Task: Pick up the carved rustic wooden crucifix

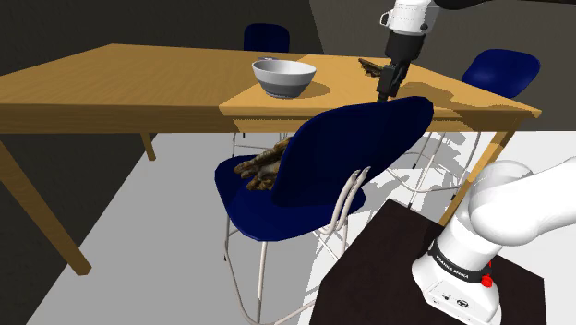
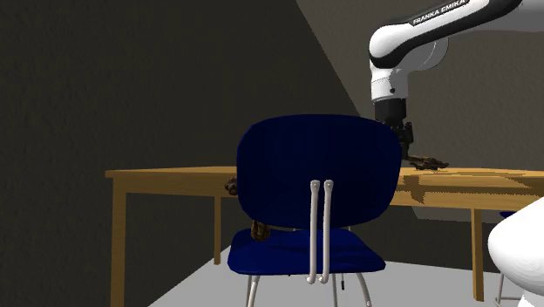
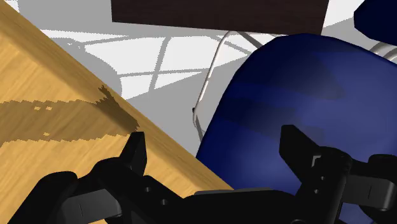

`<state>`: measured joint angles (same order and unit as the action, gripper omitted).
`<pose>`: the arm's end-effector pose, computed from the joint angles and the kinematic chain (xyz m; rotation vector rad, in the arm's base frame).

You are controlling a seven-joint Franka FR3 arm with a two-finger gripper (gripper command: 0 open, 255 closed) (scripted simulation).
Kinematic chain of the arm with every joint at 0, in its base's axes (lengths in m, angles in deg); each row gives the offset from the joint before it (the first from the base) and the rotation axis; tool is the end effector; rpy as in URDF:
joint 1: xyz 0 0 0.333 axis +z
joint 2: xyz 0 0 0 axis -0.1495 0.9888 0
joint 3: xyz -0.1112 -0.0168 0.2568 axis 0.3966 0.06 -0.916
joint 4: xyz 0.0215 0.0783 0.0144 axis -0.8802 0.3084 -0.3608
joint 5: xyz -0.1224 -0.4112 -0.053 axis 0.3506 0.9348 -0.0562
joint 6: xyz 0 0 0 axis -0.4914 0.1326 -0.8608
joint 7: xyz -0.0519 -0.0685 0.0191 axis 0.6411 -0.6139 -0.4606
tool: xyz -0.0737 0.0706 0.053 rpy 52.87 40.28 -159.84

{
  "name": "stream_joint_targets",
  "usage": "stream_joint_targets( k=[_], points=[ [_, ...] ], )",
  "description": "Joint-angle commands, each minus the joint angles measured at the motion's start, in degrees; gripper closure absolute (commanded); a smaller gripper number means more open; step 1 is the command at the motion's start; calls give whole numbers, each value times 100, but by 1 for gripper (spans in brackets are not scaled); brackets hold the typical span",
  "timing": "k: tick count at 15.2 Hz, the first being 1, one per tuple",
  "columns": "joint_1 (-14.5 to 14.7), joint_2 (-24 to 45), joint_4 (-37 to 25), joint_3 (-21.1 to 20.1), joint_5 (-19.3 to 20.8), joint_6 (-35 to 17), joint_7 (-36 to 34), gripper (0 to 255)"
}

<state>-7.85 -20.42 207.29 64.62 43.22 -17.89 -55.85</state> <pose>0.3757 -0.0087 0.5804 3.0588 0.1408 0.0361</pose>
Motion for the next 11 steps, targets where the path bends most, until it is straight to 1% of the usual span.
stream_joint_targets(
  k=[1,6,11],
  points=[
    [0,0,0,0,0,0,0,0],
    [74,748,-460,-590,-562,365,-1006,0],
    [136,1647,-1077,-1096,-1096,651,-2006,0]
  ],
)
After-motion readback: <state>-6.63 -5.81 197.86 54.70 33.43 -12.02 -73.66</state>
